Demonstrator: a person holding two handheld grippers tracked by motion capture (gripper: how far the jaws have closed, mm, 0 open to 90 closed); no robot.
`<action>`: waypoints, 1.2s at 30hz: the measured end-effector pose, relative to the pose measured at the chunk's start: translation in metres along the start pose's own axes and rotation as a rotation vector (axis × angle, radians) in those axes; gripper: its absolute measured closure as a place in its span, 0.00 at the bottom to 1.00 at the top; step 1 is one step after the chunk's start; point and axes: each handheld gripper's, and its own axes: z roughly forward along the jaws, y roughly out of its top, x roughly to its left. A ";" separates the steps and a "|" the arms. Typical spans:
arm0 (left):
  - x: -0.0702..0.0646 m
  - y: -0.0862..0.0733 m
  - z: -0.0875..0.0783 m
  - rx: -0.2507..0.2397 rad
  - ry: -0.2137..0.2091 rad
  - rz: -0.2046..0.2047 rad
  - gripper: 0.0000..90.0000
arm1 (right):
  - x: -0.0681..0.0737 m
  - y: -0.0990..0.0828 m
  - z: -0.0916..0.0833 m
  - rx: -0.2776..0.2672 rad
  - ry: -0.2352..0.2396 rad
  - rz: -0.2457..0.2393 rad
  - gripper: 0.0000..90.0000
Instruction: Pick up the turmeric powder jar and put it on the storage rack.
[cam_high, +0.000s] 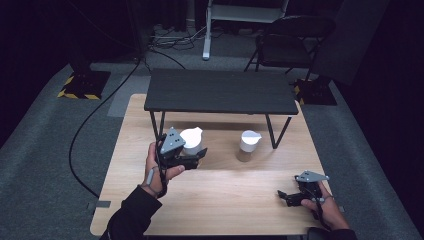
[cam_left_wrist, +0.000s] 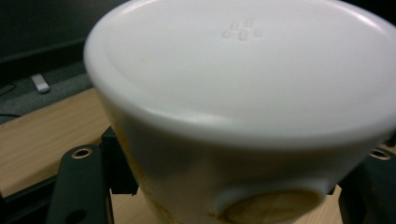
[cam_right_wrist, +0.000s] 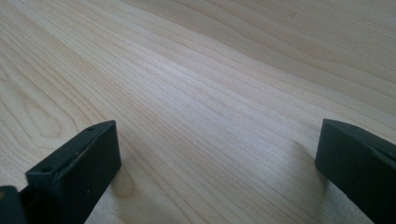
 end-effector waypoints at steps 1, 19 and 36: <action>0.000 0.003 0.000 -0.004 0.000 0.000 0.34 | 0.000 0.000 0.000 0.000 0.000 0.000 0.00; 0.001 0.052 0.008 -0.047 0.043 0.014 0.34 | 0.000 0.000 0.000 0.000 0.000 0.000 0.00; 0.013 0.085 0.022 -0.077 0.091 0.013 0.34 | 0.000 0.000 0.000 0.000 0.000 0.000 0.00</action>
